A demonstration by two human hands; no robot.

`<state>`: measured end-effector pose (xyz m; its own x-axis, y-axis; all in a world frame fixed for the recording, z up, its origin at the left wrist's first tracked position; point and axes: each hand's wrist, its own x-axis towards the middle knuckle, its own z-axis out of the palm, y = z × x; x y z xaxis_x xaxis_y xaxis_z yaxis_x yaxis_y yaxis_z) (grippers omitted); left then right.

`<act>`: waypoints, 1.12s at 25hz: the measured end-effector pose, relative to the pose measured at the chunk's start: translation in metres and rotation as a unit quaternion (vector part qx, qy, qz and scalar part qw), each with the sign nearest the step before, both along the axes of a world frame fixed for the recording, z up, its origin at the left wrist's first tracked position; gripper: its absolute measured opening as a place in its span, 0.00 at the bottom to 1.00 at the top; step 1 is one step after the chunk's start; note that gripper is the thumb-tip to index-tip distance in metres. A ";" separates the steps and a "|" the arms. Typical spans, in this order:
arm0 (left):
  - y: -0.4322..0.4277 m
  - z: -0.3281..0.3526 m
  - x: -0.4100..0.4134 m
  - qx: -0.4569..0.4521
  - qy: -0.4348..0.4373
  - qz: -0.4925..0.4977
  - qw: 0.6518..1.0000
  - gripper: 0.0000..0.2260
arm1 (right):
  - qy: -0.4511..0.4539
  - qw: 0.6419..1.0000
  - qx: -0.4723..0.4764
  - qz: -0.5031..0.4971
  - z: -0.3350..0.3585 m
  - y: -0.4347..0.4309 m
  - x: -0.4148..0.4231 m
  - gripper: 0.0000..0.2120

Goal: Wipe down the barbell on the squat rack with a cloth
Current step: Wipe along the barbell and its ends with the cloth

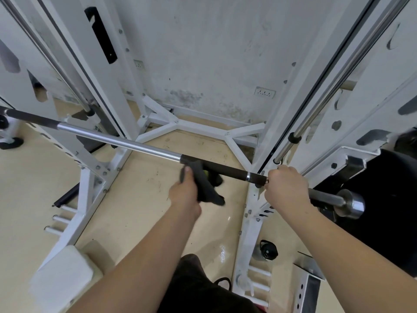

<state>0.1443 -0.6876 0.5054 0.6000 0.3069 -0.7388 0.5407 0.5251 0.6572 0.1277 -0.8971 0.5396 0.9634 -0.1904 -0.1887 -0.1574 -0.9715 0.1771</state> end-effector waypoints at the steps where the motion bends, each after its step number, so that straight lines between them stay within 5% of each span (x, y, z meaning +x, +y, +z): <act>1: 0.010 0.002 0.008 0.019 0.003 0.039 0.999 0.12 | -0.003 1.000 -0.001 0.002 -0.002 -0.001 0.000 0.07; 3: 0.007 0.008 0.012 0.027 0.007 0.047 0.998 0.12 | -0.006 1.000 0.005 0.002 -0.005 -0.003 0.001 0.07; 8: -0.039 -0.001 -0.011 -0.009 0.043 -0.118 0.992 0.14 | -0.029 0.999 0.033 0.006 -0.005 -0.009 -0.001 0.05; 13: -0.023 -0.001 0.000 0.024 -0.002 -0.015 1.000 0.15 | -0.090 0.992 0.092 0.008 -0.010 -0.018 -0.012 0.11; 16: -0.070 0.006 -0.024 0.059 0.007 -0.117 0.991 0.23 | -0.107 0.987 0.121 0.000 -0.014 -0.023 -0.015 0.09; 19: -0.120 0.021 -0.042 -0.023 0.019 -0.233 0.972 0.13 | -0.100 0.978 0.184 0.010 -0.010 -0.040 -0.027 0.10; 21: -0.127 0.022 -0.041 -0.041 0.045 -0.216 0.974 0.10 | -0.131 0.971 0.201 -0.012 -0.007 -0.060 -0.044 0.10; 25: -0.092 0.006 -0.030 -0.014 0.041 -0.054 0.998 0.23 | -0.103 0.982 0.149 -0.054 -0.010 -0.089 -0.068 0.14; 28: -0.105 0.006 -0.025 -0.008 0.047 -0.045 0.998 0.23 | -0.101 0.986 0.122 -0.051 -0.013 -0.086 -0.066 0.15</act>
